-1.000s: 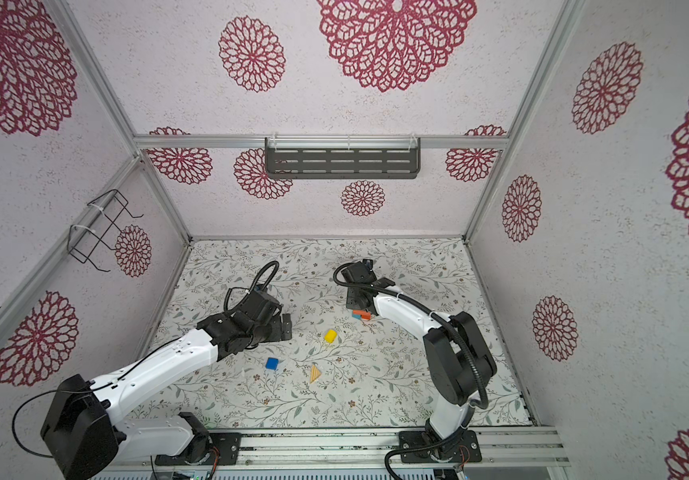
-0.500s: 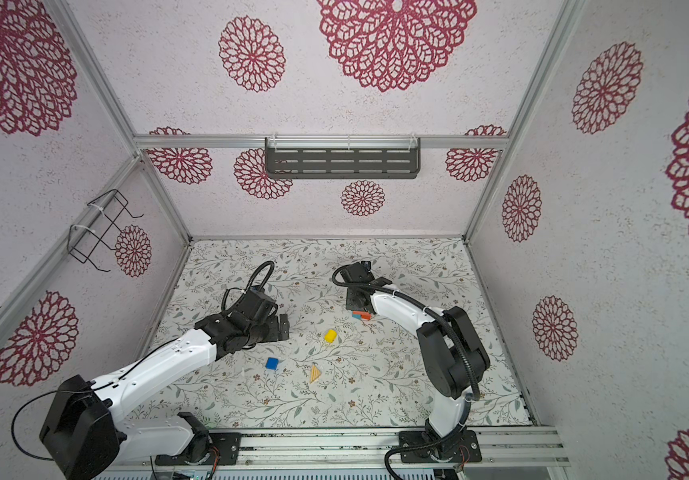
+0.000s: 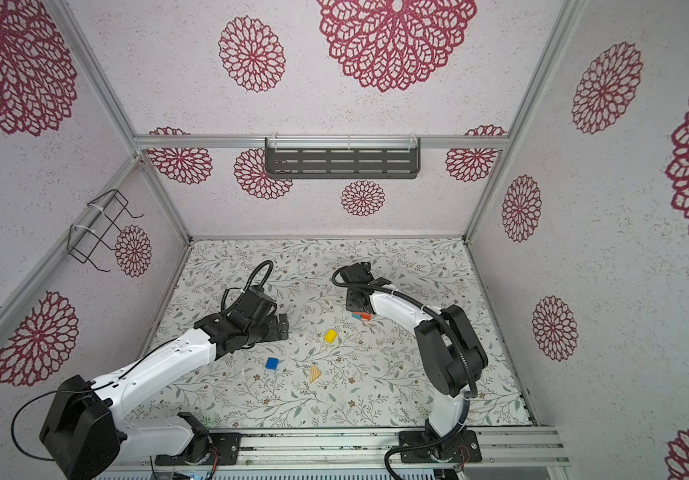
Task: Build the wood block tower
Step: 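Lower the yellow cube onto the orange bar and open the right gripper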
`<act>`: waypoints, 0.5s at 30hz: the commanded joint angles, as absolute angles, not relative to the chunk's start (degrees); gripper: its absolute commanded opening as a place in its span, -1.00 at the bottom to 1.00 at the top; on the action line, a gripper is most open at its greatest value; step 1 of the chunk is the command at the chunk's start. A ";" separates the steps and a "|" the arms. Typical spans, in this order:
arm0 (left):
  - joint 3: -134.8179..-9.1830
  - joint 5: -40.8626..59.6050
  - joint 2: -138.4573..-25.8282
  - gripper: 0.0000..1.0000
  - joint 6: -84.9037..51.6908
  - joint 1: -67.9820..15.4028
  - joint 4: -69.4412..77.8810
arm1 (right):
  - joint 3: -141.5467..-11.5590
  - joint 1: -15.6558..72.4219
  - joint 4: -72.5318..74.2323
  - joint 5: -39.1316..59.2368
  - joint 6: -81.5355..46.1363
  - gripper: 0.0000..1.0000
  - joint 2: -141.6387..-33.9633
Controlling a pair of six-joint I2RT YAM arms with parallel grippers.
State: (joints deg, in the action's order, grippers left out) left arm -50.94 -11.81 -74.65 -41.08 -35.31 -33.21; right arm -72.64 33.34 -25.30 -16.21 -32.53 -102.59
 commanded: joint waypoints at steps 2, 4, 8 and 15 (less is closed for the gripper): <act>-51.77 -11.69 -74.78 0.95 -40.78 -34.89 -32.55 | -74.16 32.88 -25.20 -16.49 -31.89 0.08 -102.45; -52.01 -11.45 -75.04 0.95 -40.59 -34.89 -32.60 | -74.01 32.89 -25.27 -16.43 -31.84 0.16 -102.10; -53.36 -9.05 -76.45 0.98 -39.98 -35.15 -33.11 | -74.05 32.87 -25.48 -16.69 -31.55 0.22 -100.63; -58.17 -6.09 -82.10 0.55 -38.26 -37.00 -34.66 | -70.65 30.78 -24.73 -14.38 -31.02 0.24 -93.74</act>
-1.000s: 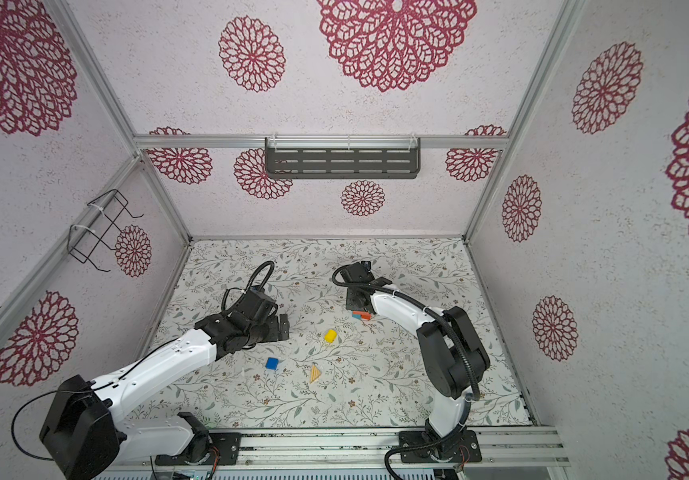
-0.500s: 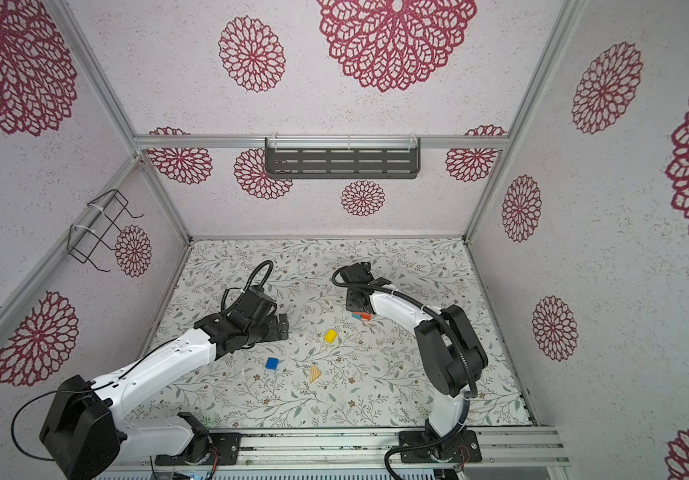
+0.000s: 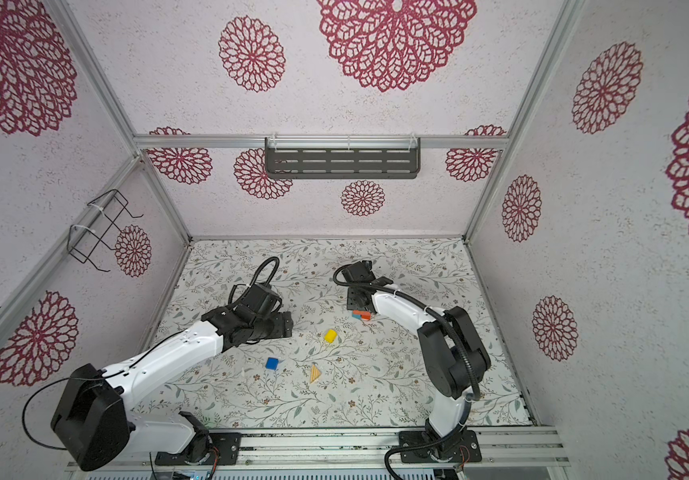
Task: Build the wood block tower
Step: 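Lower the yellow cube onto the orange bar and open the right gripper, then raise the right gripper while the left gripper grasps the yellow cylinder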
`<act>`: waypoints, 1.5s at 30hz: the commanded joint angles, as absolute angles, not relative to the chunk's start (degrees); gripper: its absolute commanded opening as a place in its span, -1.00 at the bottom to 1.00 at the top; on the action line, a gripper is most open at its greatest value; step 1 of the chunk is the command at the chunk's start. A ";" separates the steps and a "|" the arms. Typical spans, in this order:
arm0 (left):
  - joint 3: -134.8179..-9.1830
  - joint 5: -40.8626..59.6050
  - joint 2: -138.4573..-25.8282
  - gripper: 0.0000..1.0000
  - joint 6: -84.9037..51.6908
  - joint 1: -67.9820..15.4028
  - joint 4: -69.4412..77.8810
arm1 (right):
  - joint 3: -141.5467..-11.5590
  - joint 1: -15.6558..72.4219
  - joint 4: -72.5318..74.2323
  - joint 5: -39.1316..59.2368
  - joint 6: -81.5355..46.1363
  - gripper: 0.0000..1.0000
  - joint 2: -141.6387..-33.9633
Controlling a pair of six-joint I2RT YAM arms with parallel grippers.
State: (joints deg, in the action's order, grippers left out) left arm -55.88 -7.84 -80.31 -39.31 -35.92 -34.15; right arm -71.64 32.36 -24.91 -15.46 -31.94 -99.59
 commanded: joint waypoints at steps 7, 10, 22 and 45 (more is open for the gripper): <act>-64.71 -2.32 -90.95 0.26 -36.03 -40.90 -34.59 | -61.59 25.79 -22.68 -9.05 -30.33 0.24 -83.03; -66.87 0.17 -95.35 0.21 -36.01 -41.56 -33.23 | -57.24 23.68 -21.96 -7.62 -30.01 0.24 -78.65; -76.20 0.87 -108.43 0.18 -36.19 -46.33 -34.01 | -47.55 18.60 -20.46 -3.33 -29.27 0.24 -68.78; -84.29 -0.79 -119.12 -0.20 -34.49 -47.20 -39.25 | -45.18 16.74 -19.97 -0.89 -27.69 0.24 -67.06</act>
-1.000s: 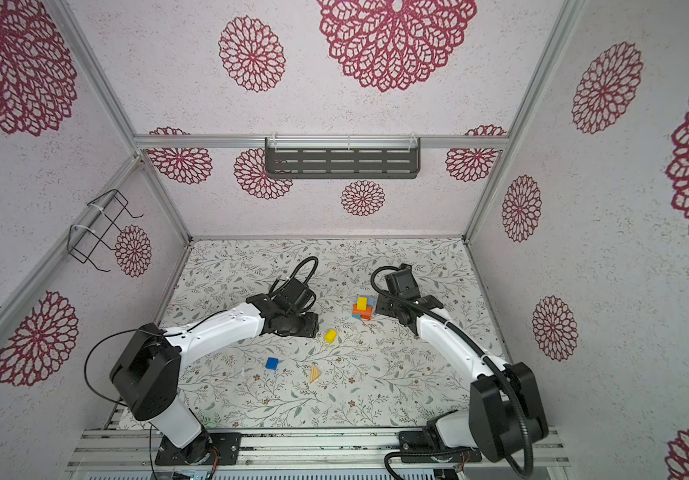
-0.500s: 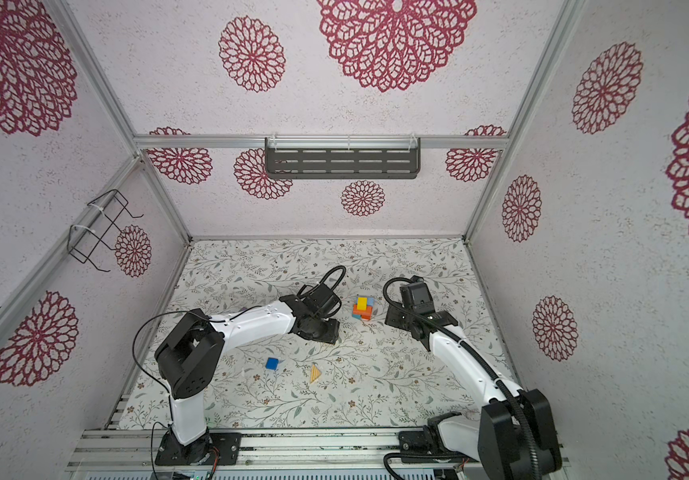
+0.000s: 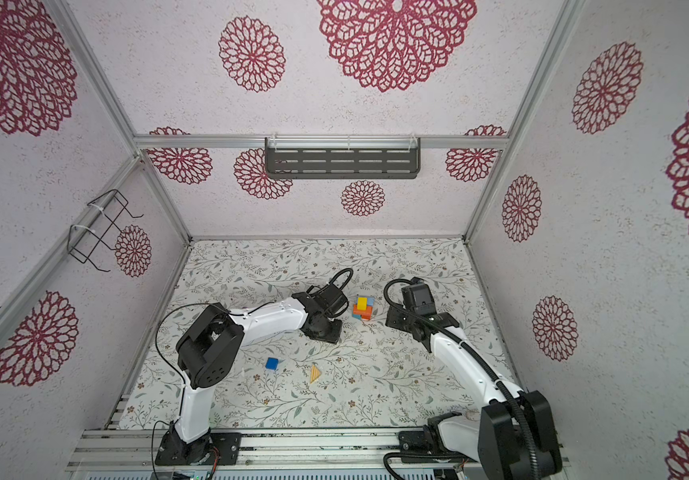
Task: Build the wood block tower
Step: 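Raise the right gripper while the left gripper grasps the yellow cylinder, then lift the yellow cylinder with the left gripper toward the right gripper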
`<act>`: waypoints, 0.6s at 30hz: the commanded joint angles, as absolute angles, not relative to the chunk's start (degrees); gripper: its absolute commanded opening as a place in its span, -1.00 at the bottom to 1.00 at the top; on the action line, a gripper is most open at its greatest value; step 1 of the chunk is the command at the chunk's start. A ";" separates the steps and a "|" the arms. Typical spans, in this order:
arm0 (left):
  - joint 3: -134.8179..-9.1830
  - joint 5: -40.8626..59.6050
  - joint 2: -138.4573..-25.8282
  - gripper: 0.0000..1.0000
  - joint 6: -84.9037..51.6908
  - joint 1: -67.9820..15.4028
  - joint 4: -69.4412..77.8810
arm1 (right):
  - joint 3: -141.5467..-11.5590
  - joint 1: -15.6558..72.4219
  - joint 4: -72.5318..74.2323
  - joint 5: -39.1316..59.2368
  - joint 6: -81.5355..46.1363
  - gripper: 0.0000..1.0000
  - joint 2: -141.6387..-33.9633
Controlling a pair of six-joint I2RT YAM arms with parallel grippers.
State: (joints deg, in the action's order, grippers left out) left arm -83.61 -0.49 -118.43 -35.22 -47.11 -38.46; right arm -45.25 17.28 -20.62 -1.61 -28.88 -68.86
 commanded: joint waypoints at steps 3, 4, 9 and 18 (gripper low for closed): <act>-83.30 -0.42 -118.04 -0.29 -34.21 -47.17 -38.30 | -45.60 16.40 -20.18 -0.03 -27.51 0.24 -67.03; -82.79 -0.36 -117.44 -0.30 -34.11 -47.19 -37.76 | -45.78 16.28 -20.13 0.31 -27.42 0.24 -67.01; -80.31 -0.79 -114.35 -0.37 -32.79 -47.19 -35.41 | -47.06 15.26 -20.56 3.89 -26.63 0.25 -67.22; -70.56 0.87 -100.89 -0.37 -25.45 -47.19 -24.06 | -51.85 14.41 -23.60 23.31 -21.12 0.23 -70.45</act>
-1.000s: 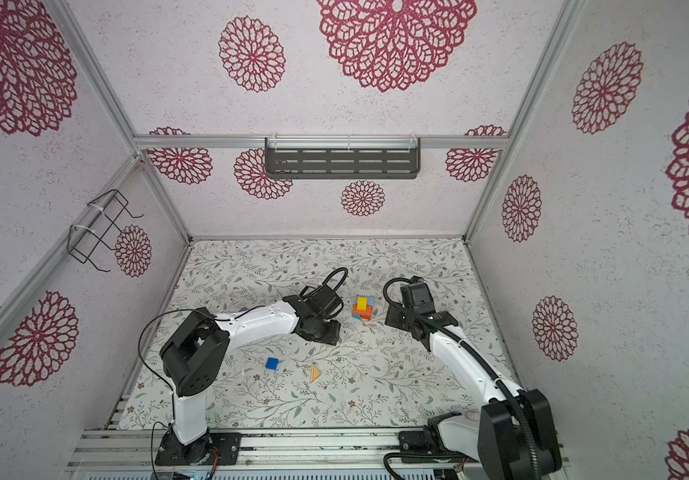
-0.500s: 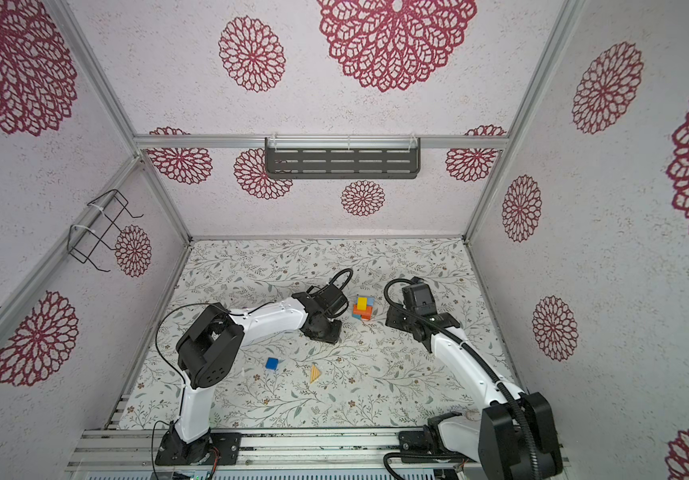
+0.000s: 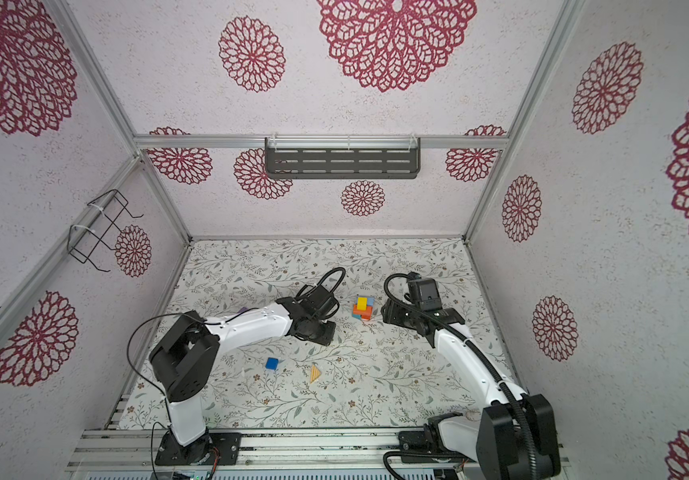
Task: Build the wood block tower
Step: 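Lift the yellow cylinder with the left gripper toward the right gripper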
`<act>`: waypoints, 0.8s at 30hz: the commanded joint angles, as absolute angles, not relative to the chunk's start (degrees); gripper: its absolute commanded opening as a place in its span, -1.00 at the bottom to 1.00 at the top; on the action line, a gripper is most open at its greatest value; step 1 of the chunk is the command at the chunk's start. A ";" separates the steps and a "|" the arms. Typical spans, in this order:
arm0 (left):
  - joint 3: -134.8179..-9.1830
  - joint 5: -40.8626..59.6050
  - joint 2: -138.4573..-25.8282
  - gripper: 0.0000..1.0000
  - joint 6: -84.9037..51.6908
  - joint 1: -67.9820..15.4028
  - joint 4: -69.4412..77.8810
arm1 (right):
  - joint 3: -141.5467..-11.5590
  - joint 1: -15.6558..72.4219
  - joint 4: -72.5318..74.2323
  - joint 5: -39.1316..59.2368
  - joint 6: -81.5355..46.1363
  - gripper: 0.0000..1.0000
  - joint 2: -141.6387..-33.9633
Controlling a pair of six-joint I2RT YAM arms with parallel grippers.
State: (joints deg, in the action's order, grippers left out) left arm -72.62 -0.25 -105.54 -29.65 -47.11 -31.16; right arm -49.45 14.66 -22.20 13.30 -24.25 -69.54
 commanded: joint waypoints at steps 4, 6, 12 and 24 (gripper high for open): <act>-66.98 2.52 -96.66 -0.36 -22.43 -47.19 -19.23 | -52.59 14.41 -23.30 28.75 -20.92 0.18 -70.98; -65.50 3.68 -95.28 -0.36 -21.14 -47.20 -17.03 | -53.46 14.41 -23.53 30.21 -21.14 0.18 -71.43; -59.86 4.80 -91.91 -0.36 -18.28 -47.62 -9.66 | -56.29 15.00 -22.47 35.54 -22.68 0.27 -72.81; -54.42 -0.44 -88.92 -0.36 -12.81 -50.98 -1.06 | -65.53 20.87 -29.74 38.14 -19.41 0.24 -82.05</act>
